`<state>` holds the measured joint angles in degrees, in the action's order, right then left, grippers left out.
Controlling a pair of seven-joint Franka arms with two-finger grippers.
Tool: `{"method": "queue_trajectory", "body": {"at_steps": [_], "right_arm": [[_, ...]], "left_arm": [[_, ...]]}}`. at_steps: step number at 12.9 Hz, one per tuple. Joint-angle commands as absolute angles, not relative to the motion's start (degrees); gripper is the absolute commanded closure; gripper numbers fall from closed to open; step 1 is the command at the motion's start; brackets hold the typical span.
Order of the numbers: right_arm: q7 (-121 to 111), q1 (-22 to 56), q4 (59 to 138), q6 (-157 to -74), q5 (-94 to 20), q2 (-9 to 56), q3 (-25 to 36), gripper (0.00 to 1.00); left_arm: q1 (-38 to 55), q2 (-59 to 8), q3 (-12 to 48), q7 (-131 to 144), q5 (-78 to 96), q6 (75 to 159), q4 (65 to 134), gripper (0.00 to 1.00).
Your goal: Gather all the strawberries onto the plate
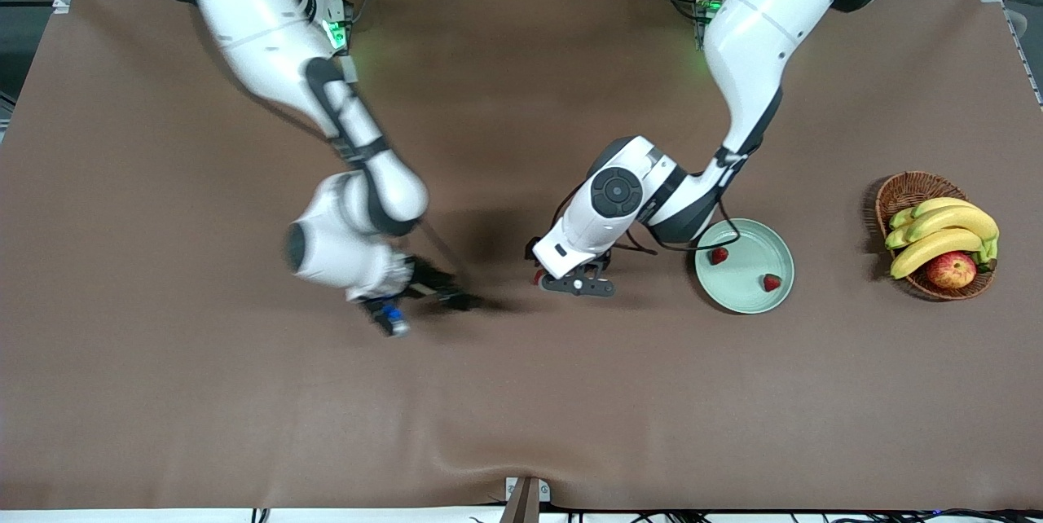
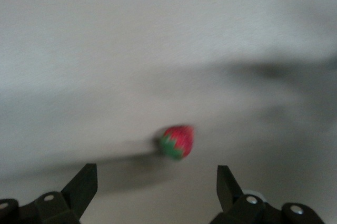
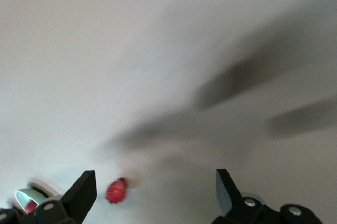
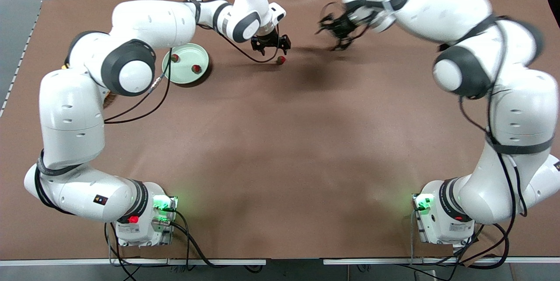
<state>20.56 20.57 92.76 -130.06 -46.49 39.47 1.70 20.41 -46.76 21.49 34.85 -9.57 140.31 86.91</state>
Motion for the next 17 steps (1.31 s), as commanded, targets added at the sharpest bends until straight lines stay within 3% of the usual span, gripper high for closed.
{"method": "queue_trajectory", "body": {"at_steps": [1,6,9,11,14,17], "right_arm": [[17.4,9.5,96.2,-118.1,-32.4,31.8,0.4,0.00],[8.3,0.5,95.5,-107.9,-6.6,19.5,0.4,0.00],[5.6,-0.9,95.0,-99.8,-2.2,11.2,0.4,0.00],[4.7,-1.2,94.1,-94.6,-0.5,6.4,0.6,0.00],[-0.9,-1.2,90.9,-89.5,0.7,3.5,4.5,0.00],[-9.1,-1.1,90.8,-89.4,0.6,2.0,10.9,0.00]], "left_arm": [[21.6,-49.7,20.8,31.3,-9.4,142.2,84.6,0.00],[22.1,-51.0,20.7,27.7,-9.3,144.2,84.6,0.01],[22.4,-51.4,20.5,27.5,-9.4,144.3,84.4,0.14],[23.0,-51.6,20.0,27.0,-9.4,144.3,84.2,0.18],[23.6,-51.9,19.3,26.9,-9.4,144.3,84.1,0.27],[23.6,-51.9,19.3,26.9,-9.4,144.3,84.1,0.46]]}}
